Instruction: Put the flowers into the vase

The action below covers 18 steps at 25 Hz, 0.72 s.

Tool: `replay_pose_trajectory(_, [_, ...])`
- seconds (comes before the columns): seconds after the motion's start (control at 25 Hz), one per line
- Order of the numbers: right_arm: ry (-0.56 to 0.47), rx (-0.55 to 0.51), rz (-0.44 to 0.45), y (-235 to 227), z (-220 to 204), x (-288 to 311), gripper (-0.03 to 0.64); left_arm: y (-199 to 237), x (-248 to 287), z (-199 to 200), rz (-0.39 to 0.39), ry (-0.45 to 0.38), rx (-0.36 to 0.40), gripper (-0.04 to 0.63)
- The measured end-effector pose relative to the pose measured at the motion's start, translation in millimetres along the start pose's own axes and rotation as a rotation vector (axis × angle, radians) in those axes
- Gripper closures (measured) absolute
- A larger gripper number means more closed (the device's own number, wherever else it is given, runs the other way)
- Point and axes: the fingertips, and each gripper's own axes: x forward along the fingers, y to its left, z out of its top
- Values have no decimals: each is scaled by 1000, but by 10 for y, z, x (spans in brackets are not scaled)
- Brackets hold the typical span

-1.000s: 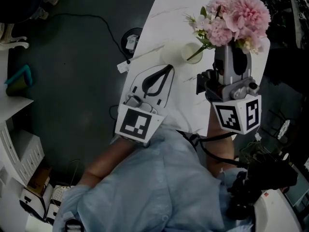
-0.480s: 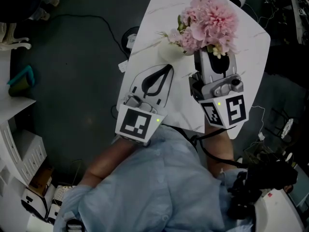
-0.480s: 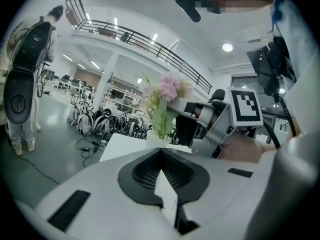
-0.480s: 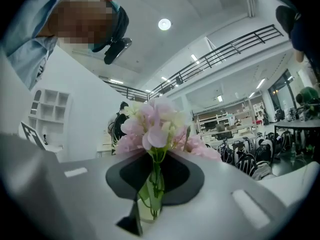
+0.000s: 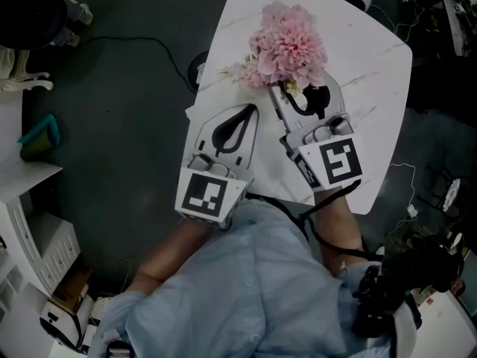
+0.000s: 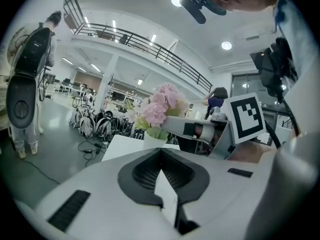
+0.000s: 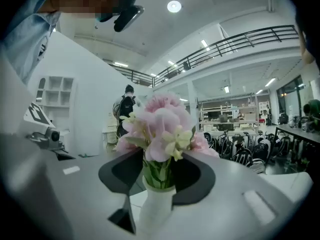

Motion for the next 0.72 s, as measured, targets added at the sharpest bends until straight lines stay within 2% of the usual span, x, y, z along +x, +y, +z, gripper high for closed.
replay_pose_trajectory(0.24, [85,-13,1,80,-121,-75,410,-97,-58,0,-6,2,14,591])
replay_pose_trajectory(0.36, [106,5,-25,75,-151,-154,402,-160,-97,11,-14,-4,25,590])
replay_pose_trajectory(0.48, [124,67,-36,100,-144,-213,399,-156,-137,-13,21,22,29,590])
replay_pose_trajectory(0.72, [184,58,-60,138,-332,-459,397,-289,-221,-5,23,-13,46,590])
